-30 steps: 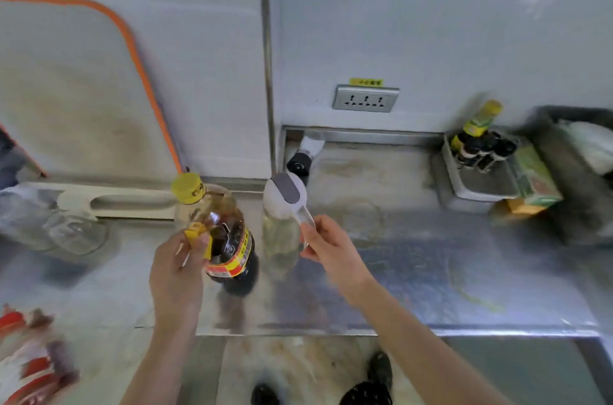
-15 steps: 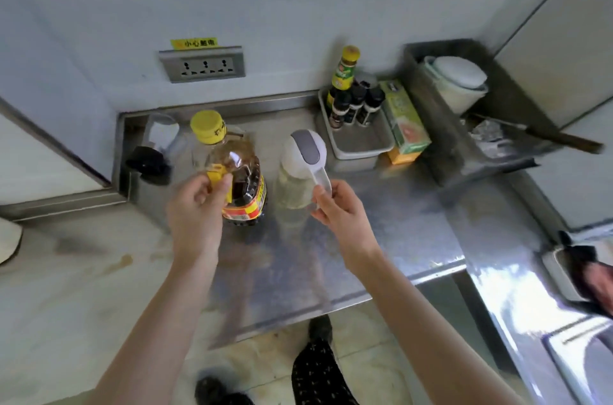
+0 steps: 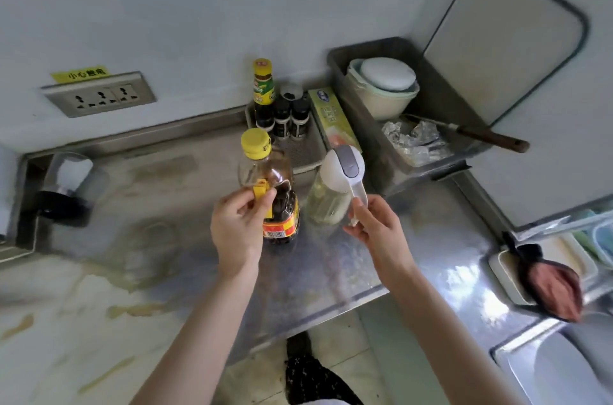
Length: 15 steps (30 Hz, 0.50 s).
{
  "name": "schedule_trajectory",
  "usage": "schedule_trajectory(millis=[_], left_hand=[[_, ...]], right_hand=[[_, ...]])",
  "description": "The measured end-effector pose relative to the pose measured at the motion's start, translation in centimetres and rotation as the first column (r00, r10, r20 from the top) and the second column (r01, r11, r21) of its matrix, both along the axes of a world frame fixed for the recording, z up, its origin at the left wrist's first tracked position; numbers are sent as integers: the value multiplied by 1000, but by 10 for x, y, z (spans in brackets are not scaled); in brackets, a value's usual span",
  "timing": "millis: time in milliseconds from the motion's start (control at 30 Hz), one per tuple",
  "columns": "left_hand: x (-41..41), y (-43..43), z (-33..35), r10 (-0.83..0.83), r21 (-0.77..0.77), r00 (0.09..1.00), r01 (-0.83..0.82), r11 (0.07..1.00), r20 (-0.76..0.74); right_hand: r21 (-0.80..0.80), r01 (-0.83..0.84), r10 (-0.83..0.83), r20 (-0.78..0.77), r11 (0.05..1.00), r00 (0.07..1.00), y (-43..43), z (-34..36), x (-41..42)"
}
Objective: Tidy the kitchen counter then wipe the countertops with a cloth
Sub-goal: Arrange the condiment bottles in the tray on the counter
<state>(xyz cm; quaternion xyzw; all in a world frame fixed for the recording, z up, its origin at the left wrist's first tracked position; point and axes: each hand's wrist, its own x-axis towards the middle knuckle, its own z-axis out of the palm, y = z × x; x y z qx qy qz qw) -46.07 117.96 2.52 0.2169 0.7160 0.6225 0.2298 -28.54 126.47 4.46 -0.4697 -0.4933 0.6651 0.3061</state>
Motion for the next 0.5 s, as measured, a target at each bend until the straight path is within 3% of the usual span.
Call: schedule_trajectory(millis=[233,500], left_hand=[[66,32,-14,-73,-110,997,73,991,-1],[124,58,-9,-193,-86,981,189,978,-30]], right_hand=[[-4,231,-231,6,973,973,8,-1,75],[14,373,-373,52,928,926,26,-14,162]])
